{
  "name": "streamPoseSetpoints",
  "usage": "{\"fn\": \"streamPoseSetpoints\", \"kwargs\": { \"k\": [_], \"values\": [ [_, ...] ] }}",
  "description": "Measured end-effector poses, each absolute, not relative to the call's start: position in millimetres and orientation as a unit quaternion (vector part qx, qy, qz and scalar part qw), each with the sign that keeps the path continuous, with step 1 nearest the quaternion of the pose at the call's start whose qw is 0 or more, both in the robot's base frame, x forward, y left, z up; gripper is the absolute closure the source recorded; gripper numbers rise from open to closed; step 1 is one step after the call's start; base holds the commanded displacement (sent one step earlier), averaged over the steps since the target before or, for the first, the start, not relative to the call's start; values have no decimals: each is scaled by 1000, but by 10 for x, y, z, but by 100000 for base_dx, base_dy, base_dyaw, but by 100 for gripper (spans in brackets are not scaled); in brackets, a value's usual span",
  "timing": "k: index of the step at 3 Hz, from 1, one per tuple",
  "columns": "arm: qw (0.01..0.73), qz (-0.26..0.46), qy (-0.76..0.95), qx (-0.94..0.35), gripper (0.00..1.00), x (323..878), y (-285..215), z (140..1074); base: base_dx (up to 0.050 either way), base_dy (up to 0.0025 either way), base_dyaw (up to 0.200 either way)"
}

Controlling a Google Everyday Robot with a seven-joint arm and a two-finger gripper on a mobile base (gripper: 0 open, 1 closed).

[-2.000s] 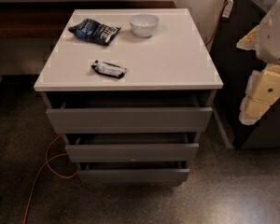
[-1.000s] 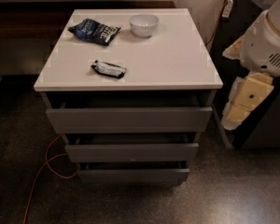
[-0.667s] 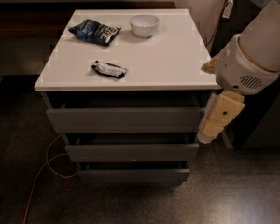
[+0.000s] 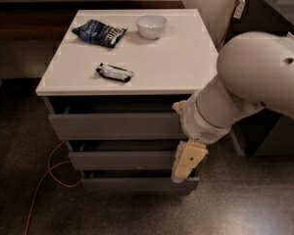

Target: Place rxbar blueberry into middle drawer

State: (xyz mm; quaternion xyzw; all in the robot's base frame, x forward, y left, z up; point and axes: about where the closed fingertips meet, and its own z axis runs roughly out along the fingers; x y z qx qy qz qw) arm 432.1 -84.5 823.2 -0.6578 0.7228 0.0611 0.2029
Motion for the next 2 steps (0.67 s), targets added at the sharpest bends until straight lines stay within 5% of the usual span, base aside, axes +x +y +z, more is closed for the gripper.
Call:
{"fn": "streamPoseSetpoints", "kwargs": {
  "k": [2],
  "values": [
    [181,30,708,-682,0,4370,-489,7042,0,0,0]
  ]
}}
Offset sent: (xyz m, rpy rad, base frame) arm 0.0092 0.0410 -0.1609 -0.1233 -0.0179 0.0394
